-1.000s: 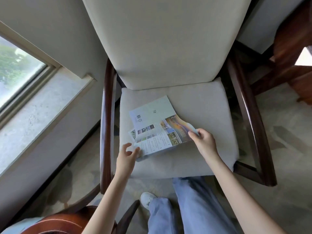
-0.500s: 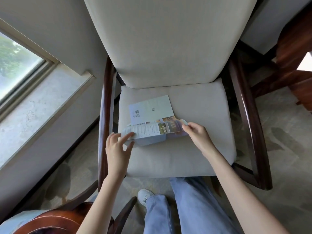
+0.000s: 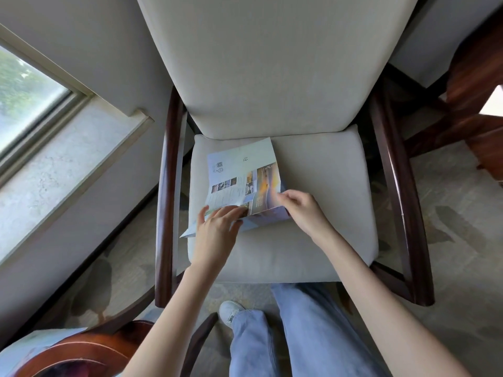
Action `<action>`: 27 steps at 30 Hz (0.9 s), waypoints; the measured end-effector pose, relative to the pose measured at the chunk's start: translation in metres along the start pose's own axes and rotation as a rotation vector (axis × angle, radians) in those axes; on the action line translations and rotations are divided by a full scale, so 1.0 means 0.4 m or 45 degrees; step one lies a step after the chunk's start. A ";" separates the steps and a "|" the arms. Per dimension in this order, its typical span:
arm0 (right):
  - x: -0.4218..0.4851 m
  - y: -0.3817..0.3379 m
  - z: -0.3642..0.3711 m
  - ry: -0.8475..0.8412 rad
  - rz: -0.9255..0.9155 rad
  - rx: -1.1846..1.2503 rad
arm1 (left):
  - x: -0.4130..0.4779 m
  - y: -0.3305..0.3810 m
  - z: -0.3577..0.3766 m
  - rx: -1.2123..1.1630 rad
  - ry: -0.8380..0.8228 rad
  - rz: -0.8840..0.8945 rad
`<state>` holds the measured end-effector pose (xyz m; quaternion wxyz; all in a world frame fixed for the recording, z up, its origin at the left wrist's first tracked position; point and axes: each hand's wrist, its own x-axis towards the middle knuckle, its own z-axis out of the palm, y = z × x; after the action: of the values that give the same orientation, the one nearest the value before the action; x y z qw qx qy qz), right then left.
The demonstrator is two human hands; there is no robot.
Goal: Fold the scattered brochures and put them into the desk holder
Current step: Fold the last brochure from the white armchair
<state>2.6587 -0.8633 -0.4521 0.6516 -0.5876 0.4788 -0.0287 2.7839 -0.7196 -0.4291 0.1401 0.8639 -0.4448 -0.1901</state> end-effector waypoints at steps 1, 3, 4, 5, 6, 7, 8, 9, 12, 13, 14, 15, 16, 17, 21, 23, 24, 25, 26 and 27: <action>0.008 0.014 -0.005 0.042 0.063 0.003 | -0.005 0.002 -0.002 -0.007 0.015 0.025; 0.026 0.048 -0.020 0.129 0.244 0.113 | -0.019 0.005 -0.008 -0.031 0.036 0.099; 0.036 0.068 -0.027 0.152 0.337 0.194 | -0.028 0.005 -0.012 -0.046 0.043 0.146; 0.045 0.088 -0.032 0.166 0.424 0.223 | -0.038 0.003 -0.015 -0.059 0.051 0.204; 0.056 0.109 -0.037 0.167 0.500 0.203 | -0.047 0.000 -0.018 -0.071 0.062 0.269; 0.065 0.125 -0.040 0.171 0.568 0.171 | -0.057 -0.004 -0.022 -0.082 0.075 0.331; 0.073 0.136 -0.043 0.167 0.620 0.139 | -0.068 -0.007 -0.026 -0.096 0.088 0.379; 0.082 0.146 -0.043 0.146 0.675 0.155 | -0.079 -0.009 -0.030 -0.112 0.102 0.413; 0.095 0.150 -0.039 0.056 0.808 0.246 | -0.109 -0.013 -0.047 -0.144 0.131 0.474; 0.099 0.154 -0.038 0.062 0.830 0.243 | -0.116 -0.014 -0.053 -0.141 0.131 0.491; 0.104 0.157 -0.038 0.085 0.838 0.252 | -0.121 -0.016 -0.059 -0.132 0.126 0.506; 0.108 0.157 -0.039 0.122 0.840 0.278 | -0.125 -0.018 -0.064 -0.125 0.119 0.516; 0.113 0.157 -0.041 0.166 0.834 0.315 | -0.127 -0.020 -0.068 -0.124 0.115 0.522; 0.114 0.150 -0.043 0.204 0.817 0.353 | -0.129 -0.024 -0.071 -0.121 0.117 0.524; 0.117 0.109 -0.048 0.255 0.591 0.532 | -0.111 -0.035 -0.071 -0.050 0.150 0.473; 0.103 0.074 -0.043 0.177 0.438 0.576 | -0.092 -0.035 -0.067 0.005 0.138 0.423; 0.094 0.057 -0.039 0.122 0.367 0.568 | -0.080 -0.034 -0.066 0.026 0.124 0.395; 0.084 0.041 -0.036 0.068 0.291 0.548 | -0.069 -0.033 -0.065 0.044 0.104 0.365; 0.073 0.026 -0.031 0.018 0.214 0.537 | -0.058 -0.031 -0.066 0.057 0.082 0.334; 0.061 0.011 -0.027 -0.030 0.143 0.532 | -0.047 -0.029 -0.067 0.063 0.064 0.307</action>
<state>2.6623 -0.8847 -0.4685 0.7653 -0.4124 0.4870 -0.0841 2.7943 -0.6955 -0.4064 0.1518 0.8119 -0.5463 -0.1392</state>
